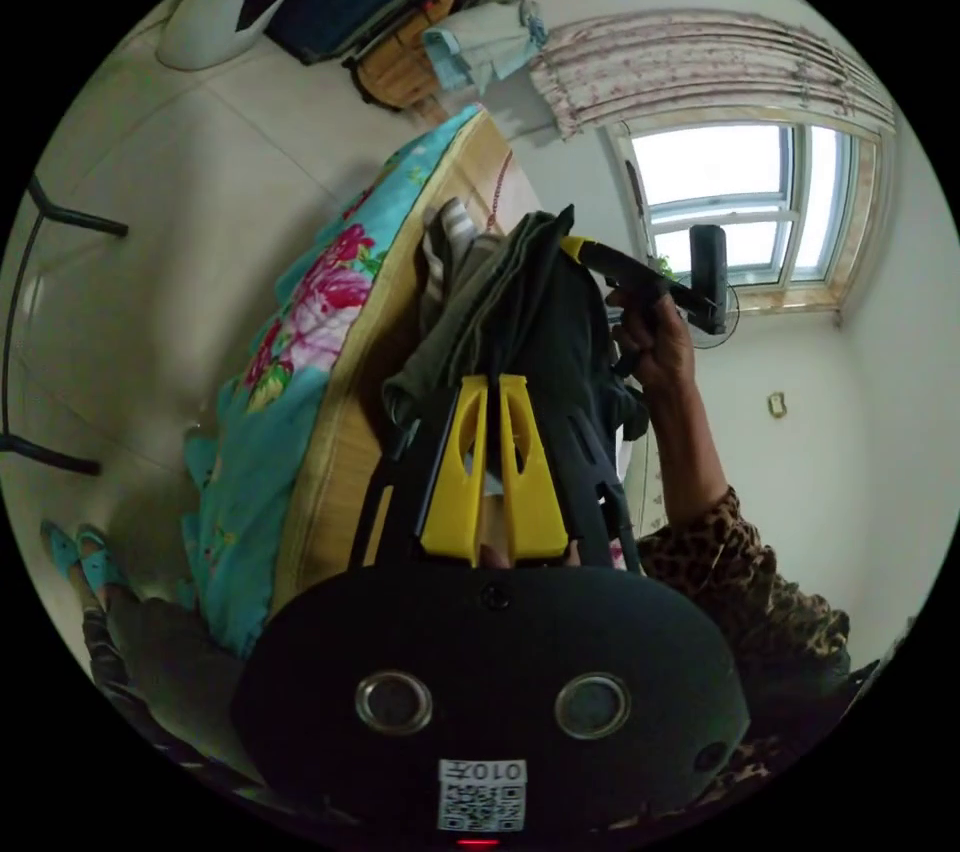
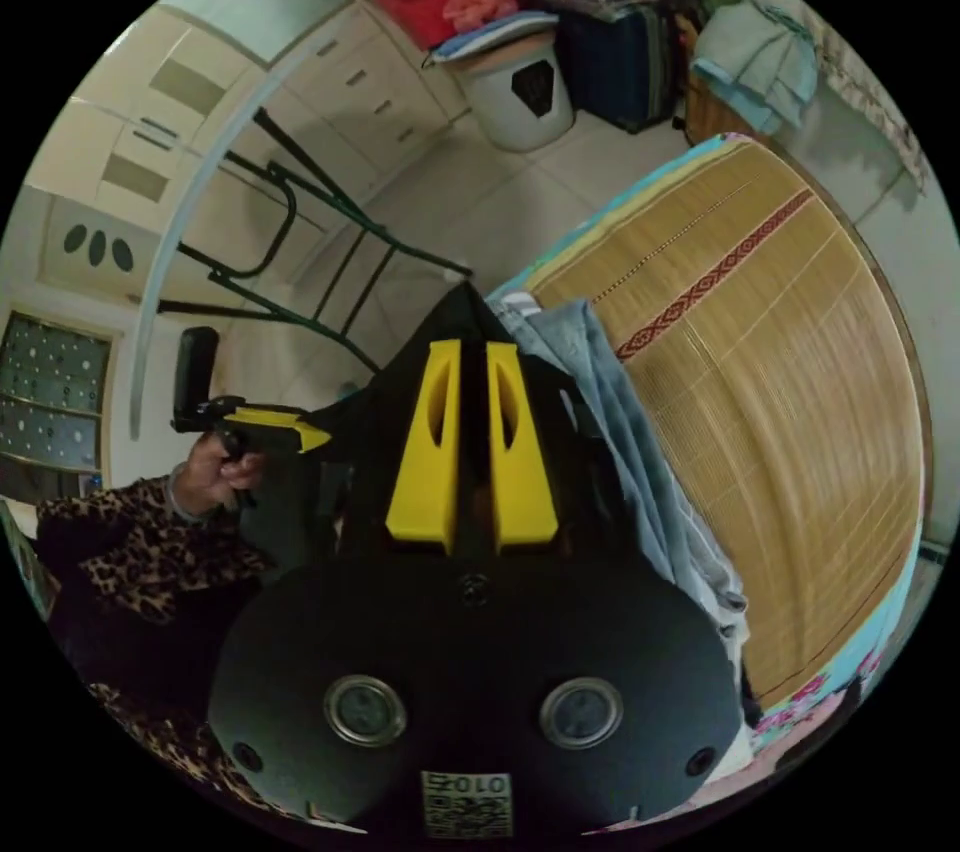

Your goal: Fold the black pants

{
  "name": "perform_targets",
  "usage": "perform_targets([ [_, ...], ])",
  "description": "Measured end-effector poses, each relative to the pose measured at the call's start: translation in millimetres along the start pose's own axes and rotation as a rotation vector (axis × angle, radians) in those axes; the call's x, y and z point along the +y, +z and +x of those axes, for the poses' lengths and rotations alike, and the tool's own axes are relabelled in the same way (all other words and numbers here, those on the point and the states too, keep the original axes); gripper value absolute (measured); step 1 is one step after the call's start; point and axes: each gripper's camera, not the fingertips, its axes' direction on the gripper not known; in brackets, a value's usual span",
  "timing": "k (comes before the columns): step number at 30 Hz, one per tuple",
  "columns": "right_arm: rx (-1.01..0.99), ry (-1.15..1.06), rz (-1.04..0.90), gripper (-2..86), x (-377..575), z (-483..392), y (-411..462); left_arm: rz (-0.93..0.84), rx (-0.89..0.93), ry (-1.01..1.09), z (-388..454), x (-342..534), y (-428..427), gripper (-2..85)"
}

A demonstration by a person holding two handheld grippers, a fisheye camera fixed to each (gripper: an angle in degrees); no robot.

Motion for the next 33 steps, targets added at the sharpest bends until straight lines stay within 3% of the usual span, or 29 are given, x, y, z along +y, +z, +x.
perform_targets([
  [6, -0.268, 0.064, 0.222, 6.8, 51, 34, -56, -0.011, 0.068, -0.024, -13, -6, 5, 0.3],
  [12, -0.068, 0.004, 0.066, 9.6, 18, 13, -26, 0.002, 0.160, -0.077, -26, 2, 10, 0.4],
  [16, 0.066, 0.043, -0.039, 4.3, -13, 17, -2, 0.038, 0.179, -0.095, -35, 1, -3, 0.4],
  [23, 0.011, 0.119, -0.112, 4.3, -30, 49, 23, 0.061, 0.181, -0.203, -61, 2, -8, 0.2],
  [26, -0.159, 0.166, 0.048, 5.4, -10, 71, -5, 0.089, 0.161, -0.206, -63, 16, -19, 0.0],
  [28, -0.343, 0.166, 0.298, 6.6, 40, 90, -46, 0.094, 0.174, -0.205, -66, 23, -25, 0.0],
  [30, -0.461, 0.168, 0.428, 7.3, 93, 107, -69, 0.060, 0.174, -0.200, -67, 31, -25, 0.0],
  [33, -0.407, 0.322, 0.554, 9.5, 200, 137, -103, -0.034, 0.167, -0.073, -42, 45, -15, 0.0],
])
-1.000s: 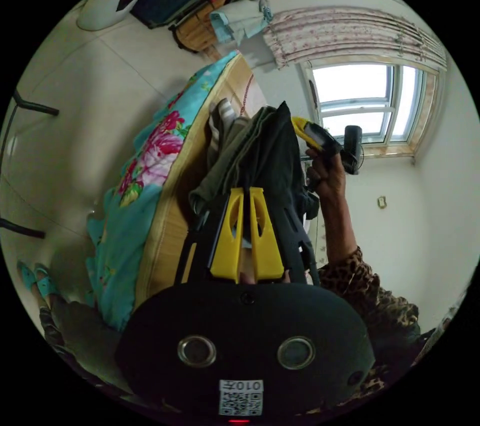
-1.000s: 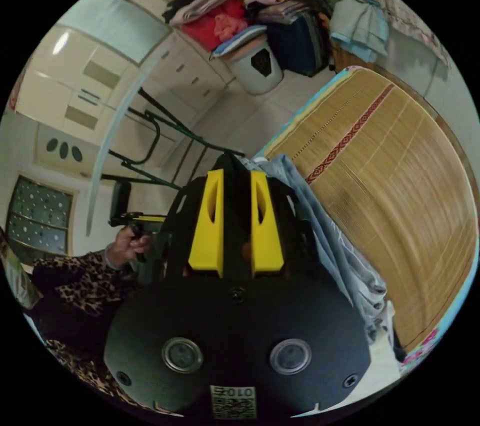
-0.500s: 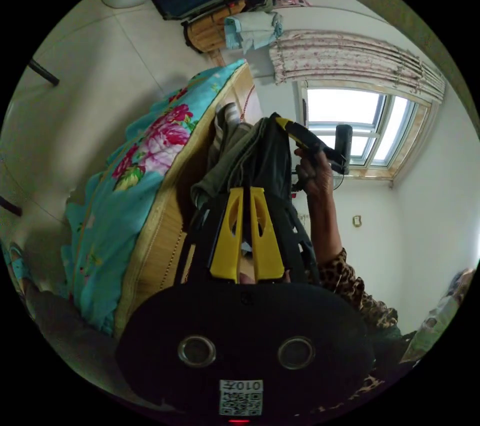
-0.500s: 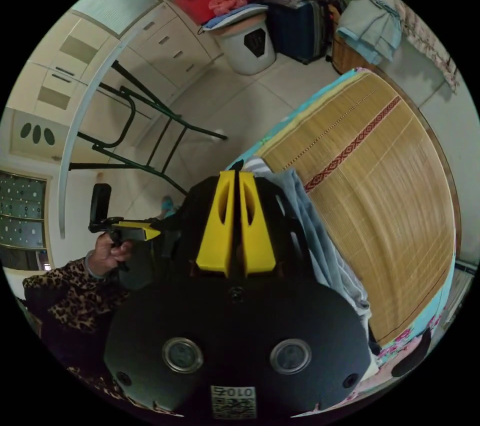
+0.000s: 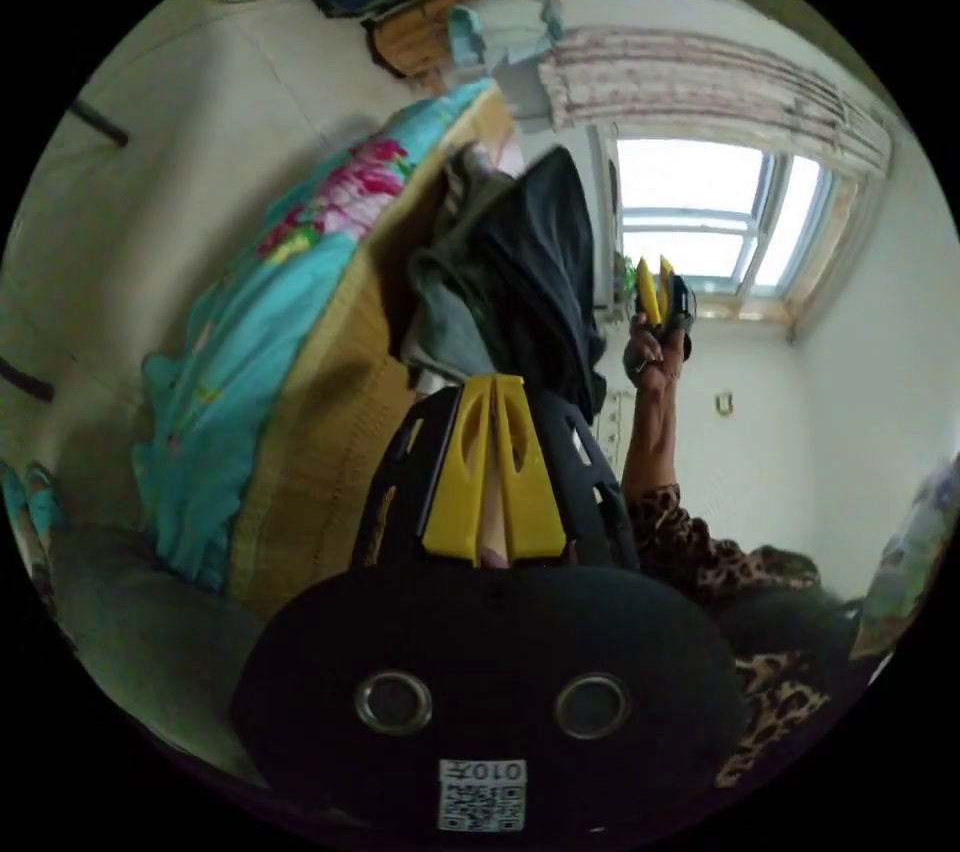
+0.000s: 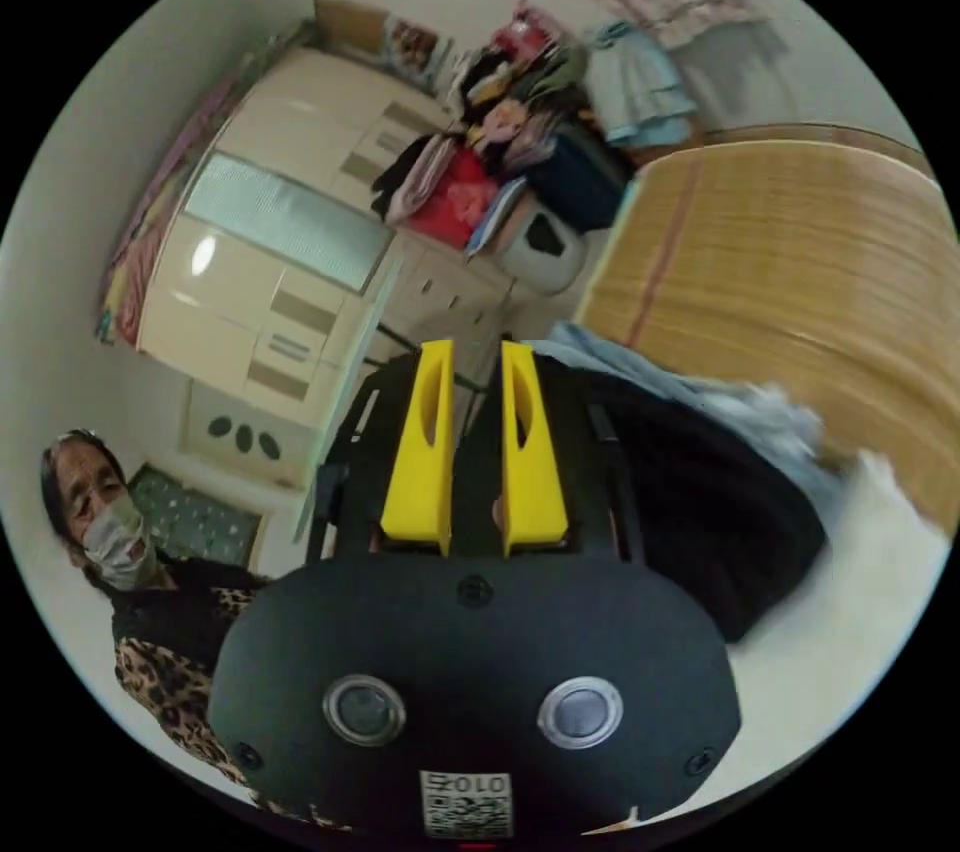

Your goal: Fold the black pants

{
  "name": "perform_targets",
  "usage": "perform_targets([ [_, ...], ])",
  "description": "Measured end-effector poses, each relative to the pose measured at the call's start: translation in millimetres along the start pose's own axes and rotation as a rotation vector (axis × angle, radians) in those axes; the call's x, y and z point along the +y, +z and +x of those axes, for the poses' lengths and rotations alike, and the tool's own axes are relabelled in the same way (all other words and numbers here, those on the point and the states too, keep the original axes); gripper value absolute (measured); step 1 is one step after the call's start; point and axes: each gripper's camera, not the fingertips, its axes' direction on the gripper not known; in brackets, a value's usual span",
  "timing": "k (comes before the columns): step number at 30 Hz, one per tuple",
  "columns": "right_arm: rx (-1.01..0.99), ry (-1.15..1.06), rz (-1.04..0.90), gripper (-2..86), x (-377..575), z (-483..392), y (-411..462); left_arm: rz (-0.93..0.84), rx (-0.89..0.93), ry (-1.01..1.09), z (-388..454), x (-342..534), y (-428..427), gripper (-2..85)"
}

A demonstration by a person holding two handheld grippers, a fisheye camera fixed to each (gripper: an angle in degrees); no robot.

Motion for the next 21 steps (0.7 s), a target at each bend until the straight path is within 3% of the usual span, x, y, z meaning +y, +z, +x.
perform_targets([
  [3, 0.171, 0.178, 0.127, 12.2, 64, 35, -77, -0.087, 0.045, 0.152, 43, 6, 27, 0.0],
  [6, 0.137, 0.317, 0.115, 13.6, 103, 71, -99, -0.140, 0.031, 0.321, 97, -9, 59, 0.0],
  [10, 0.088, 0.346, 0.058, 13.1, 113, 95, -75, -0.123, -0.061, 0.459, 153, -46, 87, 0.0],
  [14, 0.128, 0.332, -0.037, 6.1, 95, 102, -41, -0.228, -0.143, 0.393, 147, -86, 120, 0.0],
  [18, 0.239, 0.199, 0.043, 5.1, 86, 75, -54, -0.329, -0.192, 0.438, 151, -91, 129, 0.0],
  [21, 0.308, 0.323, -0.092, 6.5, 87, 109, -38, -0.335, -0.201, 0.442, 154, -99, 127, 0.0],
])
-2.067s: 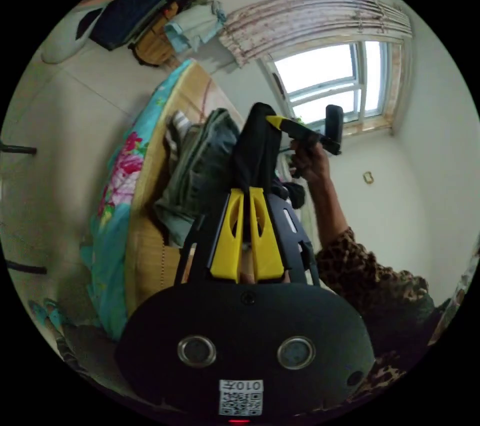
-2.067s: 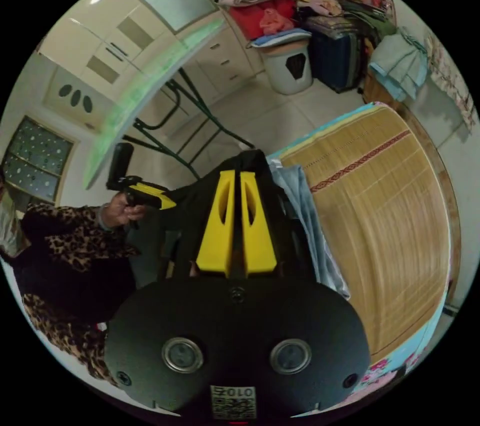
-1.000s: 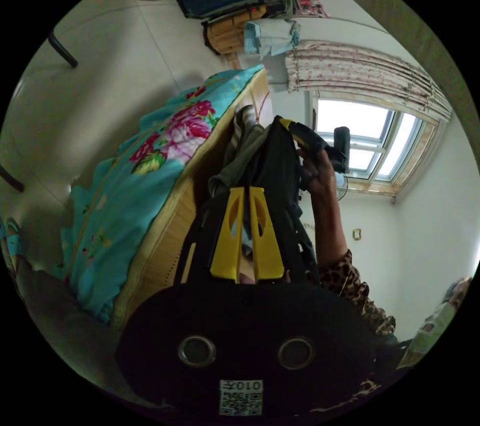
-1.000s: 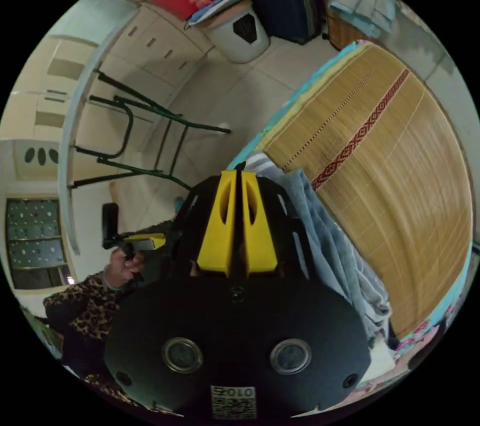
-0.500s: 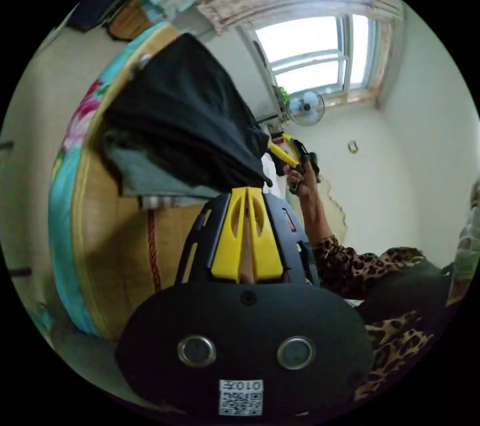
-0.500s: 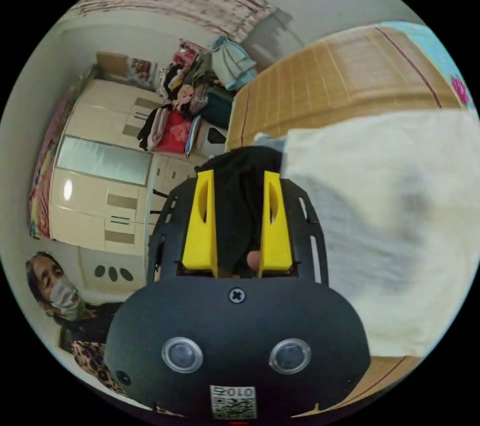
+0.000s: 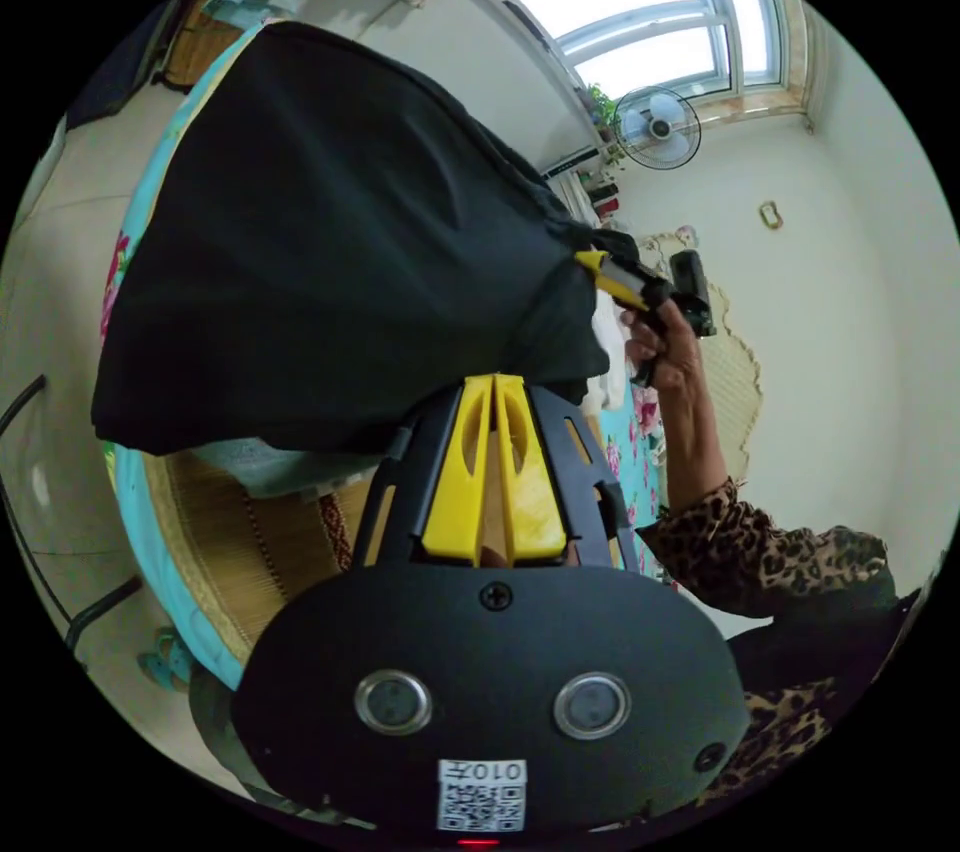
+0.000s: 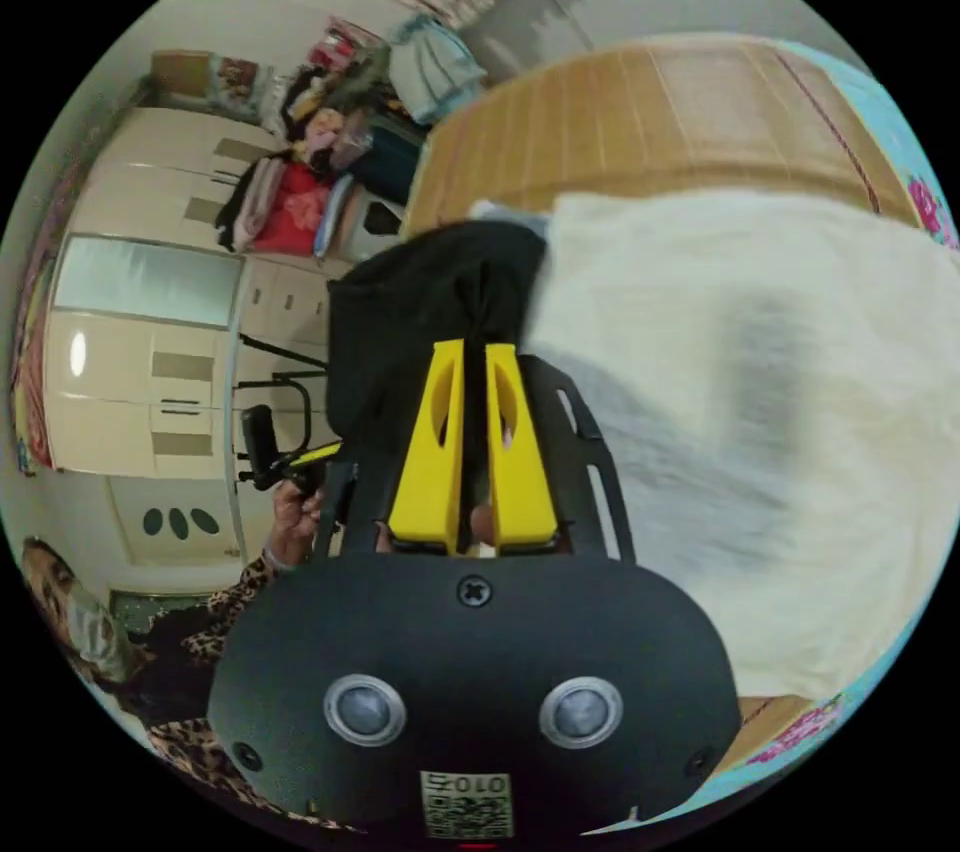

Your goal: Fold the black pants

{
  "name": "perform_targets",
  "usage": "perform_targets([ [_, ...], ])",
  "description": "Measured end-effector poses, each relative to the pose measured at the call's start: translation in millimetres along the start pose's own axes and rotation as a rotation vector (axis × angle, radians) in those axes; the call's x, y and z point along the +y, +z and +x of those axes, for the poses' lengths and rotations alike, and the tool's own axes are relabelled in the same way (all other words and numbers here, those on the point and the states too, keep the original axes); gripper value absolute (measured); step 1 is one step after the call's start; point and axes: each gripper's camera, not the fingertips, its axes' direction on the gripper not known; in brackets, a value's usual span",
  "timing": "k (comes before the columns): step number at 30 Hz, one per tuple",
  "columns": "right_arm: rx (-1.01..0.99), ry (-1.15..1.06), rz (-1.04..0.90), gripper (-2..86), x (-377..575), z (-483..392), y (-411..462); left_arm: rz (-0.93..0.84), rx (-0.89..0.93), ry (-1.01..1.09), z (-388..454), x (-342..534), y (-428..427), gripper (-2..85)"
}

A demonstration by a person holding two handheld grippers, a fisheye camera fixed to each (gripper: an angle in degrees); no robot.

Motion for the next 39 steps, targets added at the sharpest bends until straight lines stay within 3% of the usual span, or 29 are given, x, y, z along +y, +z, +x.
perform_targets([
  [6, -0.265, -0.015, 0.100, 11.1, -4, 28, 7, -0.035, 0.043, -0.016, -8, -16, -16, 0.0],
  [9, -0.300, 0.009, 0.094, 11.0, -13, 35, 21, -0.039, 0.043, -0.028, -6, -23, -27, 0.1],
  [12, -0.235, 0.014, -0.087, 9.3, -12, 36, 39, -0.051, 0.084, 0.024, 11, -29, -46, 0.0],
  [15, -0.081, 0.031, 0.021, 8.9, 18, 41, 18, 0.021, 0.118, 0.115, 32, -39, -85, 0.0],
  [18, -0.102, -0.050, 0.124, 8.4, 43, 31, 8, 0.115, -0.008, 0.119, 39, -68, -116, 0.0],
  [22, -0.230, -0.274, 0.154, 3.9, 50, -19, 34, 0.060, -0.019, 0.152, 58, -120, -107, -0.1],
  [26, -0.116, -0.272, 0.041, 2.6, 27, -34, 87, 0.090, -0.259, 0.128, 71, -151, -104, -0.1],
  [28, -0.018, -0.130, 0.034, 2.1, 21, 4, 113, 0.124, -0.251, 0.036, 54, -163, -118, -0.2],
  [31, -0.258, -0.066, 0.113, 1.7, 39, 41, 127, 0.110, -0.247, -0.037, 31, -173, -133, -0.3],
  [36, -0.388, -0.112, 0.138, 2.0, 67, 40, 130, 0.108, -0.256, -0.026, 49, -167, -161, -0.2],
  [39, -0.876, -0.606, 0.339, 2.1, 114, -12, 107, 0.191, 0.003, 0.055, 79, -132, -219, -0.2],
])
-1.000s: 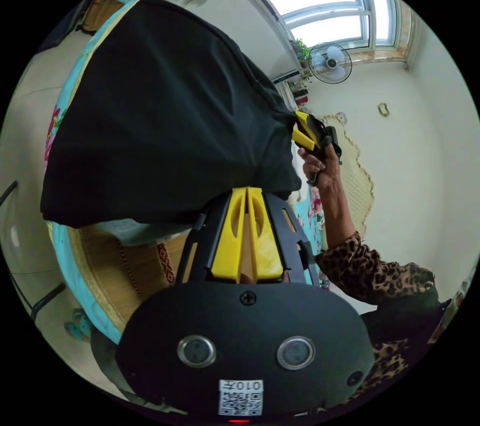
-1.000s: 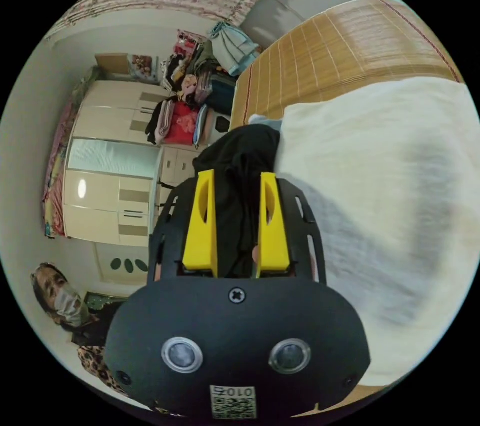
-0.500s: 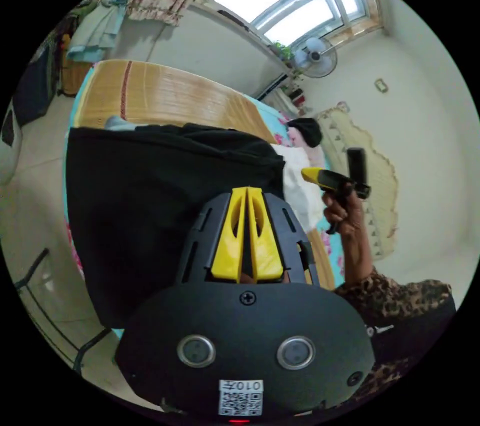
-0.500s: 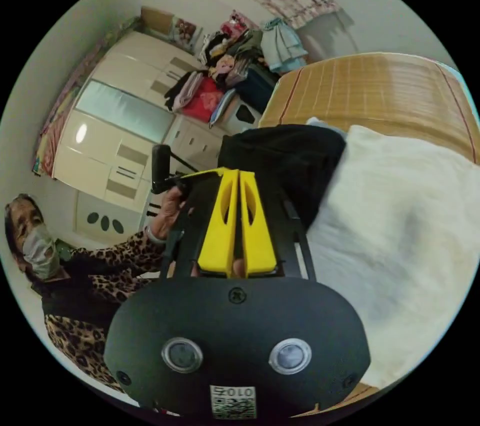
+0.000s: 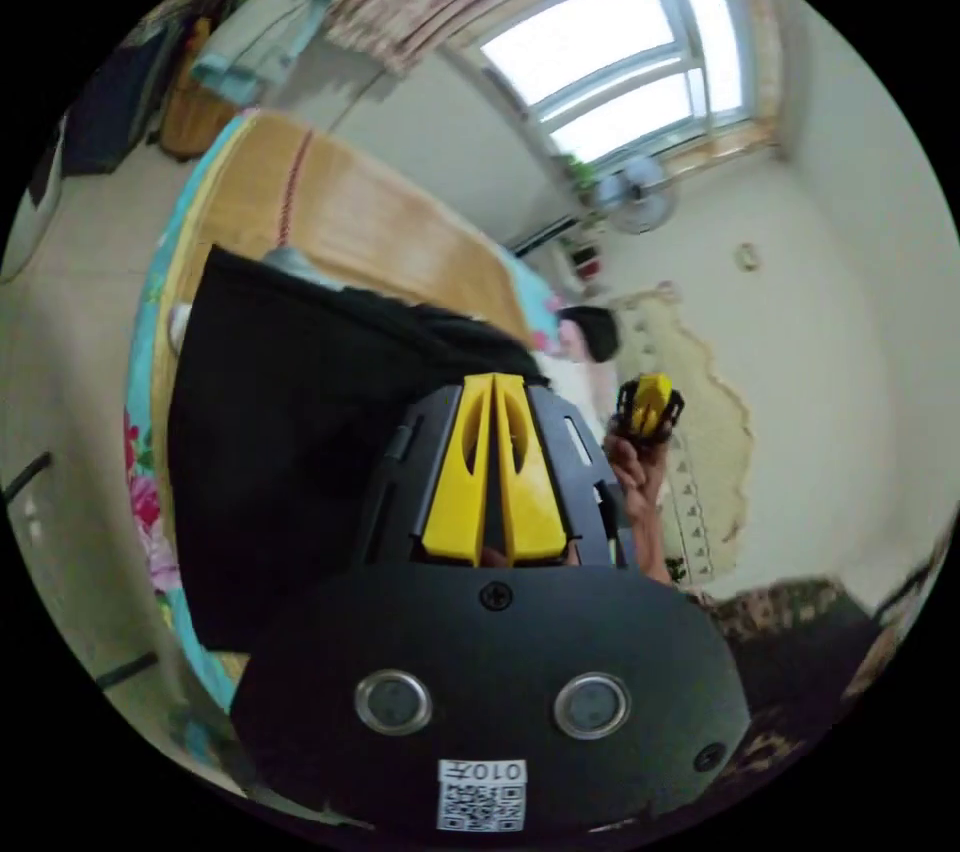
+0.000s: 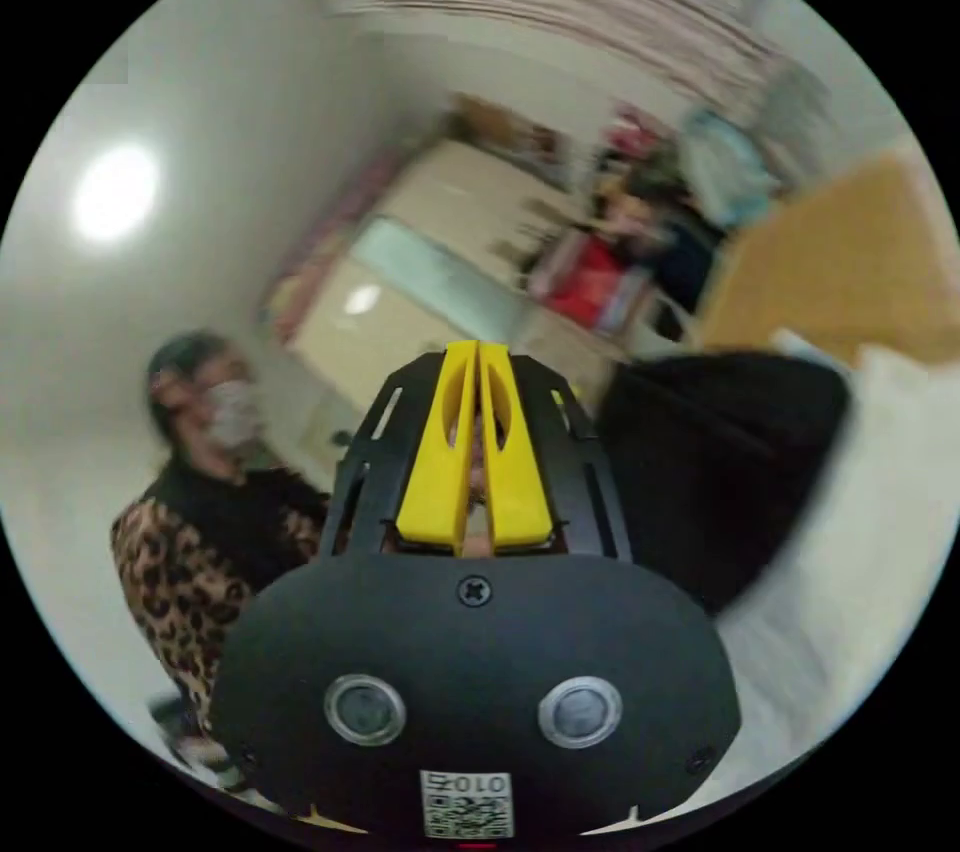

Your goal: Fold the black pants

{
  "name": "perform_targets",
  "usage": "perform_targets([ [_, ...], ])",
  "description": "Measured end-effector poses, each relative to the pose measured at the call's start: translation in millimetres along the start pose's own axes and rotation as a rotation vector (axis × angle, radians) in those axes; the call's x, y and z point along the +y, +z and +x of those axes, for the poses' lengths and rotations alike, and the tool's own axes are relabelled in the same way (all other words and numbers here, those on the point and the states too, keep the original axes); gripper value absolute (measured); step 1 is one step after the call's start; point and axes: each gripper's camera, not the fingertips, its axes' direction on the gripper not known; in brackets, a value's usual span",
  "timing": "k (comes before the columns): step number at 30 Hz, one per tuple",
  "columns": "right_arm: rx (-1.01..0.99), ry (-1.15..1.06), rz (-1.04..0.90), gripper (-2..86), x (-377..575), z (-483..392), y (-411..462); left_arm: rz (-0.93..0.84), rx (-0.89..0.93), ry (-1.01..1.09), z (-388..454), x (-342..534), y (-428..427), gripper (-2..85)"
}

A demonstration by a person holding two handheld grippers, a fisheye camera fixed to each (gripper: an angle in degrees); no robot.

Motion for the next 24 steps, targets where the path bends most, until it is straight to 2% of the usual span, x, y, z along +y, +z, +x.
perform_targets([
  [1, -0.088, -0.165, -0.034, 2.1, 4, -29, 30, 0.075, 0.021, 0.082, 27, 27, -37, -0.1],
  [2, -0.087, -0.224, -0.076, 2.1, 5, -42, 50, 0.147, -0.047, 0.146, 54, 64, -72, -0.1],
  [4, 0.038, -0.365, -0.320, 2.2, 14, -80, 139, 0.193, -0.156, 0.214, 88, 123, -112, -0.1],
  [5, 0.066, -0.393, -0.391, 2.2, 17, -88, 161, 0.162, -0.217, 0.217, 102, 157, -132, 0.0],
  [7, 0.136, -0.516, -0.612, 2.4, 42, -120, 233, 0.139, -0.240, 0.220, 125, 202, -167, 0.1],
  [9, 0.181, -0.592, -0.672, 2.5, 65, -143, 266, 0.227, -0.324, 0.230, 159, 248, -207, 0.3],
  [11, 0.169, -0.643, -0.661, 2.7, 87, -166, 289, 0.332, -0.487, 0.257, 210, 299, -251, 0.9],
  [13, 0.114, -0.773, -0.563, 3.3, 124, -207, 312, 0.400, -0.653, 0.259, 246, 336, -281, 1.3],
  [18, 0.110, -1.032, -0.385, 6.5, 221, -285, 362, 0.496, -0.999, 0.333, 352, 430, -359, 0.8],
  [20, 0.058, -1.029, -0.380, 6.6, 256, -309, 383, 0.658, -1.141, 0.402, 411, 481, -390, 0.1],
  [22, -0.123, -0.984, -0.385, 4.8, 300, -339, 409, 0.767, -1.231, 0.464, 444, 516, -406, -0.1],
  [24, -0.196, -0.956, -0.399, 3.3, 333, -362, 430, 0.787, -1.230, 0.460, 459, 539, -424, -0.2],
])
